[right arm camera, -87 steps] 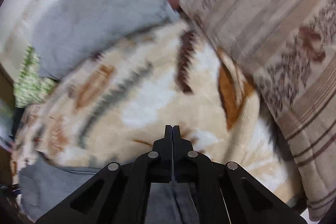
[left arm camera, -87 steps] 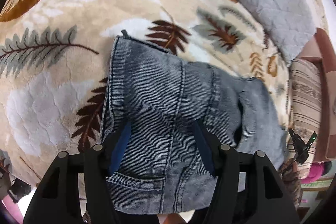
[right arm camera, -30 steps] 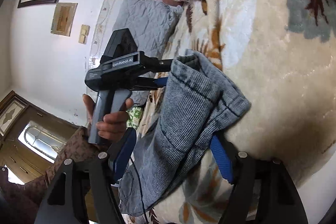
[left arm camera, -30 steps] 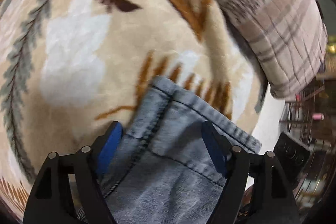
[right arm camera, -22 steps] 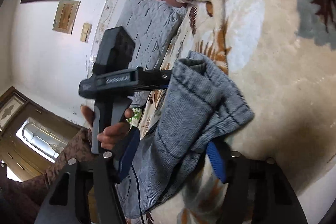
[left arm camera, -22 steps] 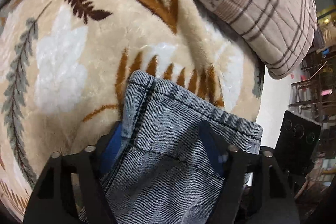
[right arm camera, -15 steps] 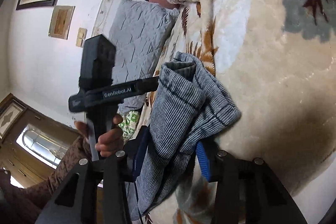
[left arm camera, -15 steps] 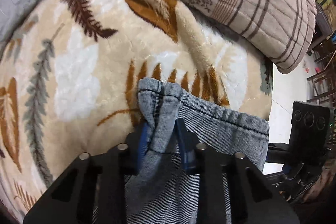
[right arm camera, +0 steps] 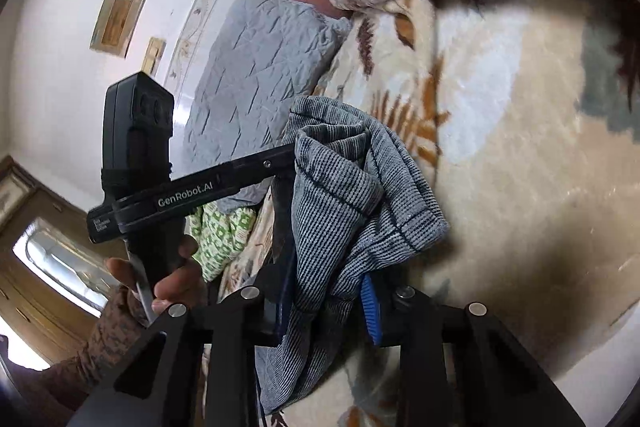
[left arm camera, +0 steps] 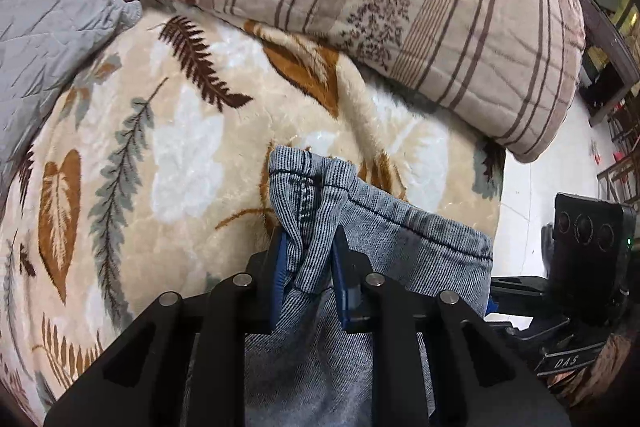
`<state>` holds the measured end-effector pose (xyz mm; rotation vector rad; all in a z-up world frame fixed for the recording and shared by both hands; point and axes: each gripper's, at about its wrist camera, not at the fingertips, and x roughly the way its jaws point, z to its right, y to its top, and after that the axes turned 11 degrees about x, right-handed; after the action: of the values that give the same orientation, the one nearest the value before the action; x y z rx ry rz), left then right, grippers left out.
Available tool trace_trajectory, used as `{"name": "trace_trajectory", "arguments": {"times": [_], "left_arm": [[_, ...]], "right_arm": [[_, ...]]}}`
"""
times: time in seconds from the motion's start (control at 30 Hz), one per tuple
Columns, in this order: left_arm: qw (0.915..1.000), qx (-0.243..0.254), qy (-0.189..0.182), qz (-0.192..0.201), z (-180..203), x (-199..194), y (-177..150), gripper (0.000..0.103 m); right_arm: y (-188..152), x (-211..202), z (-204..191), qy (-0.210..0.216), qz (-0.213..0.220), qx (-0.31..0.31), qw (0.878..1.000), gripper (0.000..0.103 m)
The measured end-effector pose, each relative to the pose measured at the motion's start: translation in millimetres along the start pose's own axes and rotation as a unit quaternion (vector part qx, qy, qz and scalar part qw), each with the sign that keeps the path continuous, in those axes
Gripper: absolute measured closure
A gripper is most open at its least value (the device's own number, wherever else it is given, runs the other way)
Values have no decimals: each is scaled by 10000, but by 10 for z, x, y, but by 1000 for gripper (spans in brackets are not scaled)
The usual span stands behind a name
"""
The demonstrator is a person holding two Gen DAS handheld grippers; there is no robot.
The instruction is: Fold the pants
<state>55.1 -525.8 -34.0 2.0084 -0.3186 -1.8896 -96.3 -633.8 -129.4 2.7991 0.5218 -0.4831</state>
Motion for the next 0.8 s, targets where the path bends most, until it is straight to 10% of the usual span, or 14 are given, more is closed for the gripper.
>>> {"name": "trace_trajectory", "arguments": {"times": [0.4,0.8], "left_arm": [[9909,-1183,26,635,-267,-794,-498,85],[9655,-2558,56,478,-731,-1104,-1902,84]], "right_arm": [[-346,44,-1014,-409,-156,-1808,9825,76],[-1586,845,-1631,-595,-1542,-3325,9285,77]]}}
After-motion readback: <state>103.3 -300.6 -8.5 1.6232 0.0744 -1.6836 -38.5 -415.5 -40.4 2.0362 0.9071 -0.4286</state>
